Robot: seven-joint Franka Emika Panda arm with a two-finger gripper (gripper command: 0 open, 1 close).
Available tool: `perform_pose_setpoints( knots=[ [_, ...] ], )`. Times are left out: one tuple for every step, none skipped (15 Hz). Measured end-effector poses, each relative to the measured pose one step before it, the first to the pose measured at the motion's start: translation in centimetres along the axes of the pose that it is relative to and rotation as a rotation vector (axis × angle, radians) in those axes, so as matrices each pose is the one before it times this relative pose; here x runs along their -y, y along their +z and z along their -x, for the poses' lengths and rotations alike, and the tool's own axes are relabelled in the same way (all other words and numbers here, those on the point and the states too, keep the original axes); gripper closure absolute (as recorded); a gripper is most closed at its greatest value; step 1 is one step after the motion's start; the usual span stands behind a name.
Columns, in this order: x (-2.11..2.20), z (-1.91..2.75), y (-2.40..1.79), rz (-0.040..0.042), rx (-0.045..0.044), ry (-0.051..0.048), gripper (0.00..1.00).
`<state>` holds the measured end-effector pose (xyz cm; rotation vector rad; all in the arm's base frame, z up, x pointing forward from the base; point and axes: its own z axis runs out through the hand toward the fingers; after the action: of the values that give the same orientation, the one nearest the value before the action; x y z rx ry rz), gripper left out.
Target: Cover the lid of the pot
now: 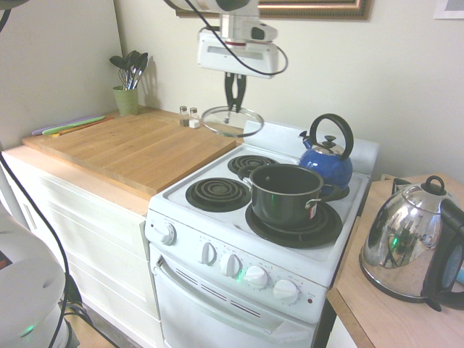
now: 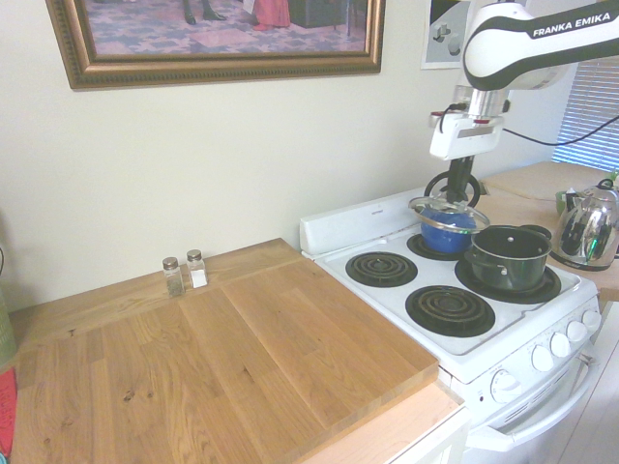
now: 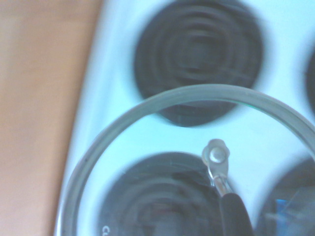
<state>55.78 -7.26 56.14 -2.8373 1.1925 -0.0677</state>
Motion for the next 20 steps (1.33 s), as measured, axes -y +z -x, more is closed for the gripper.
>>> perform_pose_setpoints(
  knots=[
    [-1.929,-1.441,0.011,0.00199,-0.00101,0.06929,1.0],
    [-1.682,-1.373,0.145,0.00329,-0.00195,0.06441,1.0],
    [-1.761,-1.49,0.283,0.00416,-0.00227,0.06511,1.0],
    [-1.55,-1.368,0.348,0.00697,0.00077,0.06149,1.0],
    [-1.541,-1.359,0.345,0.01351,-0.00559,0.04605,1.0],
    [-1.172,-1.037,0.323,0.0165,-0.01017,0.02954,1.0],
    [-0.794,-0.642,0.636,0.0134,-0.00494,0.01338,1.0],
    [-0.454,-0.301,0.778,0.01155,-0.00321,0.00734,1.0],
    [-0.026,-0.025,0.87,0.00842,-0.0023,0.00054,1.0],
    [0.239,0.196,0.984,0.00628,0.00261,-0.00367,1.0],
    [0.51,0.238,0.953,0.00729,0.00447,-0.00566,1.0],
    [0.623,0.208,0.836,0.00564,0.00171,-0.00595,1.0],
    [0.656,0.228,0.721,0.00552,0.00144,-0.00046,1.0],
    [0.495,0.201,0.537,0.00625,0.00134,0.00206,1.0],
    [0.307,0.156,0.283,0.00612,-0.0016,0.00224,1.0],
    [0.048,0.004,-0.017,0.00245,-0.00474,0.00236,1.0],
    [-0.032,-0.039,0.014,0.00345,-0.00341,0.00234,1.0],
    [-0.087,-0.095,0.008,0.00375,-0.00393,0.00256,1.0],
    [-0.155,-0.164,0.026,0.00688,-0.00679,0.00015,1.0],
    [-0.242,-0.211,0.049,0.01212,-0.00874,-0.00117,1.0]
  ],
)
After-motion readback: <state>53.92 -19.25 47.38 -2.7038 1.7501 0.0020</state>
